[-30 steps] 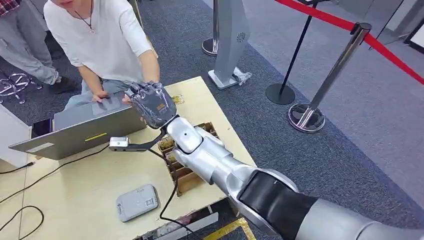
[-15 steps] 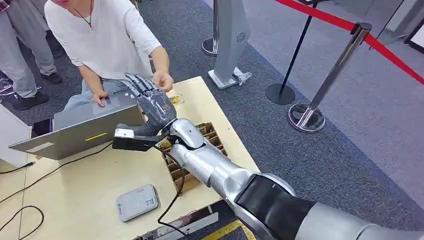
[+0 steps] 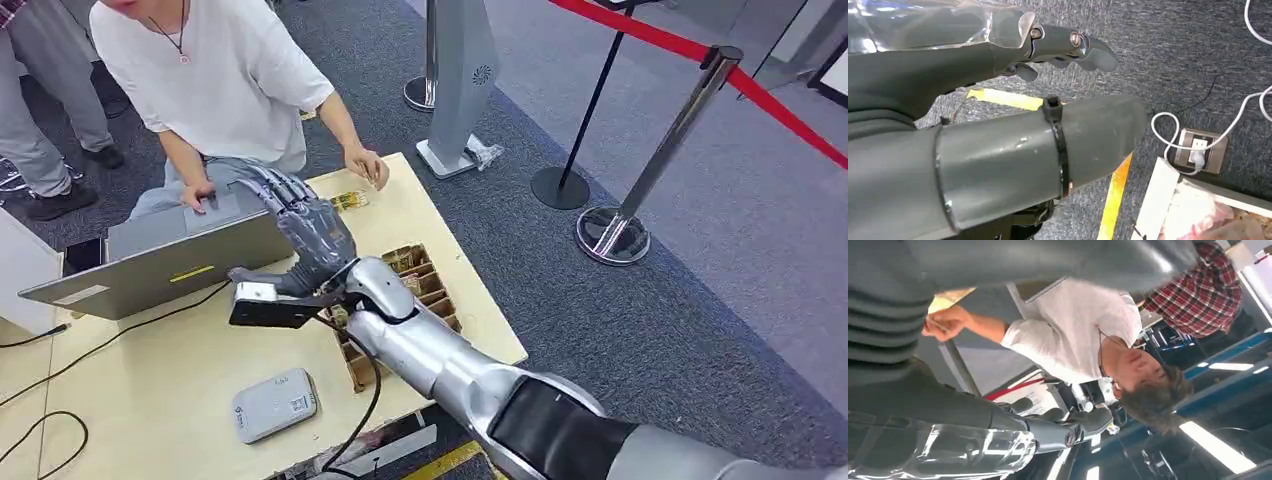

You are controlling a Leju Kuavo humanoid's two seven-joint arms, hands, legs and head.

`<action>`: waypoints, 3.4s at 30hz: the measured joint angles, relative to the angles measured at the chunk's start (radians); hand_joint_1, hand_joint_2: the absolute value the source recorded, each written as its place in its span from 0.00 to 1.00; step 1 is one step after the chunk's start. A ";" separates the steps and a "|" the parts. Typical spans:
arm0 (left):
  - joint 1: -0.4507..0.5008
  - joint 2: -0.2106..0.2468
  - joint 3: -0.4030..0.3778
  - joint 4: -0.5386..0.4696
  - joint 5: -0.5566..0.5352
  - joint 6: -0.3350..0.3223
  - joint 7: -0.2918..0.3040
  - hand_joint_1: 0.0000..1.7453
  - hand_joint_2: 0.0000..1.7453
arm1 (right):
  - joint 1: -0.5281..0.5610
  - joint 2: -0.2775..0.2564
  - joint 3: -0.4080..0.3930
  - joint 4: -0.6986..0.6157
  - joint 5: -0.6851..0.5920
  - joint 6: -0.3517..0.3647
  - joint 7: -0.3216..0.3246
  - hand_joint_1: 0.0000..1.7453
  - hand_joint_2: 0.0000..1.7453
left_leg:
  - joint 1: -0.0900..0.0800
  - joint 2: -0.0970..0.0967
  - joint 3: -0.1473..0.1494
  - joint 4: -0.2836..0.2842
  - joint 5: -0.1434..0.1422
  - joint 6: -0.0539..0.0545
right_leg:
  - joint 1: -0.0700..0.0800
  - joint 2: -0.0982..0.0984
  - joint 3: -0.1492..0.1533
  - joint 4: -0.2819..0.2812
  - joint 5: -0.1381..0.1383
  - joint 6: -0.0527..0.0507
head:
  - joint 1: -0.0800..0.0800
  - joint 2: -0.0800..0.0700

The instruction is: Pass the card to the sensor for recognition and then transmit it.

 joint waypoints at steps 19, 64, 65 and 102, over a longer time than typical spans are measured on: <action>0.012 0.009 0.000 0.000 0.010 -0.031 -0.006 0.00 0.00 | 0.210 -0.202 0.016 -0.290 0.109 -0.007 0.063 0.00 0.00 | 0.000 -0.001 0.000 0.000 0.000 0.000 | 0.000 0.000 0.000 0.000 0.000 0.000 | 0.000 0.000; 0.017 0.024 0.002 0.000 0.008 -0.071 -0.018 0.00 0.00 | 0.387 -0.470 -0.105 -0.543 -0.048 0.353 0.055 0.12 1.00 | 0.000 -0.001 -0.001 0.000 -0.001 0.000 | 0.000 -0.001 0.000 0.000 0.000 0.000 | 0.000 0.000; 0.017 0.024 0.002 0.000 0.008 -0.071 -0.018 0.00 0.00 | 0.387 -0.474 -0.105 -0.544 -0.052 0.356 0.053 0.14 1.00 | 0.000 -0.001 -0.001 0.000 -0.001 0.000 | 0.000 -0.001 0.000 0.000 0.000 0.000 | 0.000 0.000; 0.019 0.025 0.004 0.000 0.022 -0.070 -0.027 0.00 0.00 | 0.284 -0.497 -0.051 -0.408 -0.069 0.426 0.035 0.55 1.00 | 0.000 -0.001 -0.002 0.000 0.000 0.000 | 0.000 -0.001 0.000 0.000 0.000 0.000 | 0.000 0.000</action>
